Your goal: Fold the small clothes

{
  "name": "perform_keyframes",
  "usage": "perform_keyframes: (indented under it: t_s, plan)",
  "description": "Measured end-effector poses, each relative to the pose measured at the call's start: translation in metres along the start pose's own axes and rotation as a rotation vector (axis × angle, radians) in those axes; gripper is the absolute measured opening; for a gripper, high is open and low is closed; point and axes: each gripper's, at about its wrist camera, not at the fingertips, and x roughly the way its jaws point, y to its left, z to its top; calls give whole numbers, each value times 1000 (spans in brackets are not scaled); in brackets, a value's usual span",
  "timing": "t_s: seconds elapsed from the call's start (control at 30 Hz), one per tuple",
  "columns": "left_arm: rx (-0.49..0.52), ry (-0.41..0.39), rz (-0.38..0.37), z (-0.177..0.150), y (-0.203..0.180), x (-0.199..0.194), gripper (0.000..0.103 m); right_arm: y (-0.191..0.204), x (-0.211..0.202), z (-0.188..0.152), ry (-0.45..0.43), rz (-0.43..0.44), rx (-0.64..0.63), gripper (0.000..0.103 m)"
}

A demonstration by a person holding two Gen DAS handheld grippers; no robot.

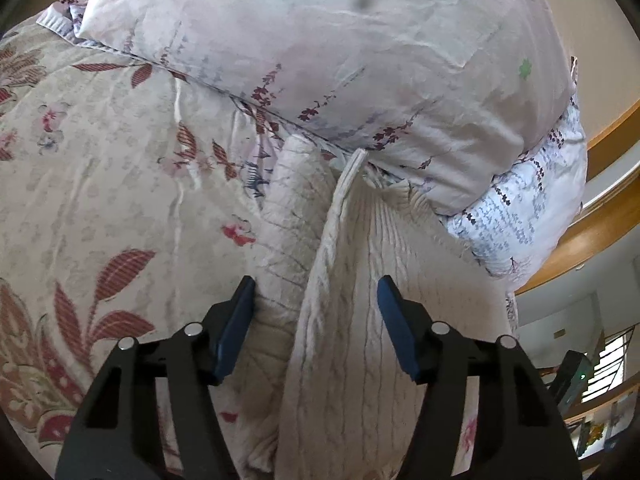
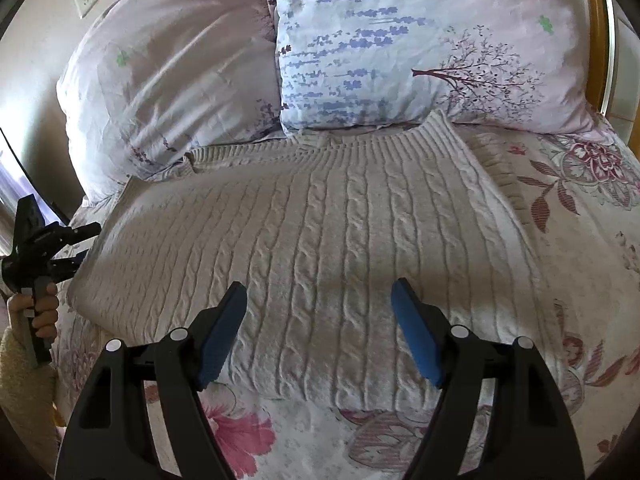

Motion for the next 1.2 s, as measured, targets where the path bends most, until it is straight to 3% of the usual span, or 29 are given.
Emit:
perform_keyframes:
  t_s: [0.23, 0.37, 0.53, 0.93, 1.2]
  plan:
    - [-35, 1, -21, -1, -3, 9, 50, 4, 3, 0, 0, 21, -9, 76]
    - [-67, 27, -56, -3, -2, 16, 33, 2, 2, 0, -2, 30, -2, 76]
    - [-119, 18, -92, -4, -1, 16, 22, 0, -1, -1, -5, 38, 0, 76]
    - [-103, -48, -196, -1, -65, -3, 18, -18, -21, -2, -47, 56, 37, 76]
    - [-46, -24, -288, -2, -130, 12, 18, -37, -35, -7, -77, 54, 68, 76]
